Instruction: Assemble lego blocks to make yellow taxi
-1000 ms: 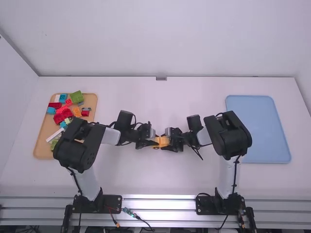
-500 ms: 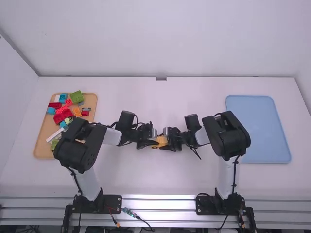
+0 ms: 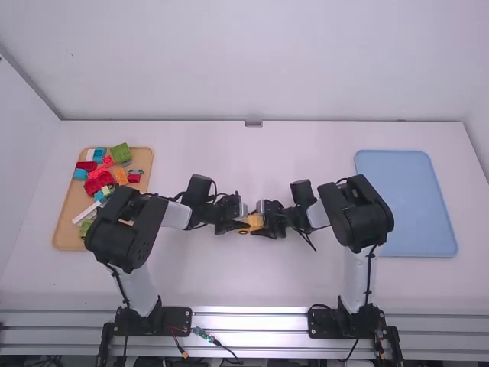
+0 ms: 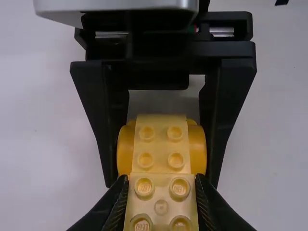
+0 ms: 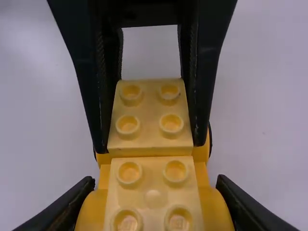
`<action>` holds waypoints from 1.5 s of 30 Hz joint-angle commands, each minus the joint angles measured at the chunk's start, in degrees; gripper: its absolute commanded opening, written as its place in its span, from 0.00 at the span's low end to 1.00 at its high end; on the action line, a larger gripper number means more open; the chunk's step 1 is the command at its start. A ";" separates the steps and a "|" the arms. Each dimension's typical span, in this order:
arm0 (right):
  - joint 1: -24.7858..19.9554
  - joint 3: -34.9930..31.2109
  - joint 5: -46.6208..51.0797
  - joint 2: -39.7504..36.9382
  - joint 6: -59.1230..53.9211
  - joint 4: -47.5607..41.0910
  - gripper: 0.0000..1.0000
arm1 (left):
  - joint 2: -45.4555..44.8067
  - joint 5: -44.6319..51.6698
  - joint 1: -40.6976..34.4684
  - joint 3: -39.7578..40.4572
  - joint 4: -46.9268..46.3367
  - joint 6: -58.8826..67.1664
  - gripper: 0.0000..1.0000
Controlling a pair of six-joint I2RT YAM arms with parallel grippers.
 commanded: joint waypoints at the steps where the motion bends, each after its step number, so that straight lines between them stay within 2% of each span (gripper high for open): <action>1: 0.26 1.25 0.13 0.81 0.92 0.00 0.51 | 0.46 1.03 -0.74 0.96 -0.19 -0.45 0.36; 2: 0.26 1.25 0.11 0.81 0.92 -0.02 0.51 | 0.46 1.11 -0.74 0.96 -0.21 -0.48 0.44; 3: 0.28 1.22 0.11 0.81 0.92 -0.02 0.51 | 0.46 1.16 -0.74 0.96 -0.21 -0.48 0.48; 4: 0.26 1.16 0.13 0.81 0.90 0.02 0.51 | 0.46 1.22 -0.74 0.94 0.12 -0.96 0.63; 5: 0.26 1.14 0.13 0.81 0.92 0.07 0.50 | 0.46 0.90 -0.74 0.94 1.21 -3.38 0.73; 9: 0.26 1.18 0.15 0.81 0.92 -0.02 0.50 | 0.46 -0.20 -0.42 0.96 2.72 -6.47 0.76; 14: 0.22 1.14 0.17 0.81 0.92 -0.11 0.50 | 0.22 3.41 0.11 0.94 4.01 -6.31 0.78; 20: 0.22 1.14 0.37 0.81 0.94 -0.11 0.50 | -3.99 9.40 3.02 0.94 0.58 -6.29 0.81; 23: 0.22 1.20 0.35 0.81 0.94 -0.15 0.50 | -6.05 8.59 4.37 0.94 -1.92 -6.29 0.80; 25: 0.22 1.18 0.37 0.81 0.94 -0.09 0.50 | -6.51 7.80 4.59 0.94 -2.66 -6.44 0.76; 26: 0.22 1.16 0.35 0.81 0.94 -0.09 0.50 | -6.49 6.49 4.33 0.94 -3.01 -6.47 0.61; 27: 0.22 1.16 0.37 0.81 0.94 -0.11 0.50 | -6.46 5.01 3.98 0.94 -3.42 -6.49 0.34; 28: 0.22 1.14 0.37 0.81 0.92 -0.11 0.50 | -6.44 3.56 3.69 0.94 -3.88 -6.51 0.02; 35: 0.22 1.20 0.35 0.81 0.94 -0.11 0.50 | -4.98 -0.35 2.58 0.94 -4.58 -5.37 0.02; 45: 0.22 1.20 0.33 0.81 0.96 -0.07 0.49 | 1.43 0.17 2.25 0.96 -0.65 -6.51 0.02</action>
